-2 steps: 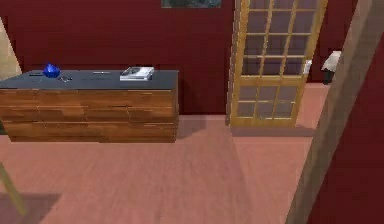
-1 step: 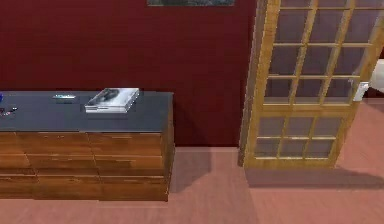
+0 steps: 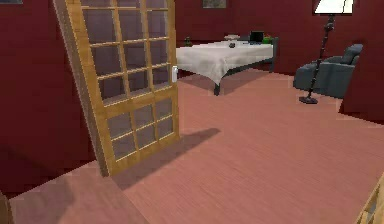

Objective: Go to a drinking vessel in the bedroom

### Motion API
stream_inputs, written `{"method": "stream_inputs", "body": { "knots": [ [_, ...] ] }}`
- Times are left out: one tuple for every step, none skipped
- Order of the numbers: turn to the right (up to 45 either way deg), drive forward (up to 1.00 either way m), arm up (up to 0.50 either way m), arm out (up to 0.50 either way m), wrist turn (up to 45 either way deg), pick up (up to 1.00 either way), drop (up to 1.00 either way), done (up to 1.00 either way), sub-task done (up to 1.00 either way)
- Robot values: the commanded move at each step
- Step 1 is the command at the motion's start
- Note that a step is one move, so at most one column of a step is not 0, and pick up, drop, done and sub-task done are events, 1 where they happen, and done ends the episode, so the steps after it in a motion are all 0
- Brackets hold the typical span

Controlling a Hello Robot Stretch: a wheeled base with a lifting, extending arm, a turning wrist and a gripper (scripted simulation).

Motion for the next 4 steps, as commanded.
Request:
{"method": "stream_inputs", "body": {
  "knots": [
    [6.0, 0.0, 0.0, 0.0, 0.0, 0.0, 0.0, 0.0, 0.0],
    [0.0, 0.35, 0.0, 0.0, 0.0, 0.0, 0.0, 0.0, 0.0],
    [6.0, 0.0, 0.0, 0.0, 0.0, 0.0, 0.0, 0.0, 0.0],
    [0.0, 1.0, 0.0, 0.0, 0.0, 0.0, 0.0, 0.0, 0.0]
  ]
}}
